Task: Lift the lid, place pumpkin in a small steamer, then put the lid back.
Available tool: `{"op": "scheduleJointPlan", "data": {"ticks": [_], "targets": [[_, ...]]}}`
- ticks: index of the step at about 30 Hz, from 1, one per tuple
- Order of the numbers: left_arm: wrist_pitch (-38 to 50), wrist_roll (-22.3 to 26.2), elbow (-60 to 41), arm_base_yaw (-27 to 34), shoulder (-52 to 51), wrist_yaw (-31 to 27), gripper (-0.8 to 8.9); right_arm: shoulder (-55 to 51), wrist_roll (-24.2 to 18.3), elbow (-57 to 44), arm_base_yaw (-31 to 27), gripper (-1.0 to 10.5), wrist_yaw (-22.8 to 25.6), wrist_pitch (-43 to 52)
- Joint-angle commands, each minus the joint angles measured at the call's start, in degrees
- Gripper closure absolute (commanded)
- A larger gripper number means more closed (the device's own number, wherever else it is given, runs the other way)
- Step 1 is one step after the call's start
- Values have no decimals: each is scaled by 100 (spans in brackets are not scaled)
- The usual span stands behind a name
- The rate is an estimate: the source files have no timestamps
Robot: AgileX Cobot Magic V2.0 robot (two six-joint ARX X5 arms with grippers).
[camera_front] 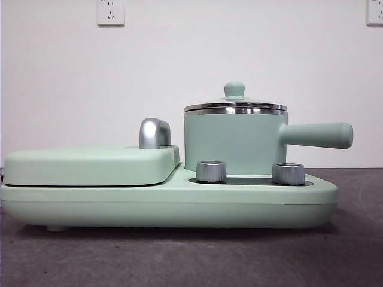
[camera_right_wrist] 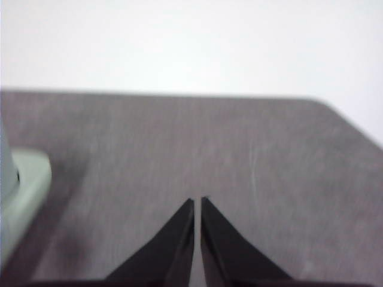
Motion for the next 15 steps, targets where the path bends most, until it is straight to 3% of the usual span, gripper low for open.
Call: {"op": "scheduleJointPlan", "data": {"ticks": [1, 8, 15], "targets": [[-44, 39, -107, 11, -11, -20, 807, -345, -50, -407, -9, 931, -9, 66], [-44, 39, -107, 11, -11, -20, 807, -656, 0, -916, -13, 931, -577, -33], [-48, 39, -107, 11, -11, -20, 807, -656, -4, -916, -28, 931, -623, -39]]}}
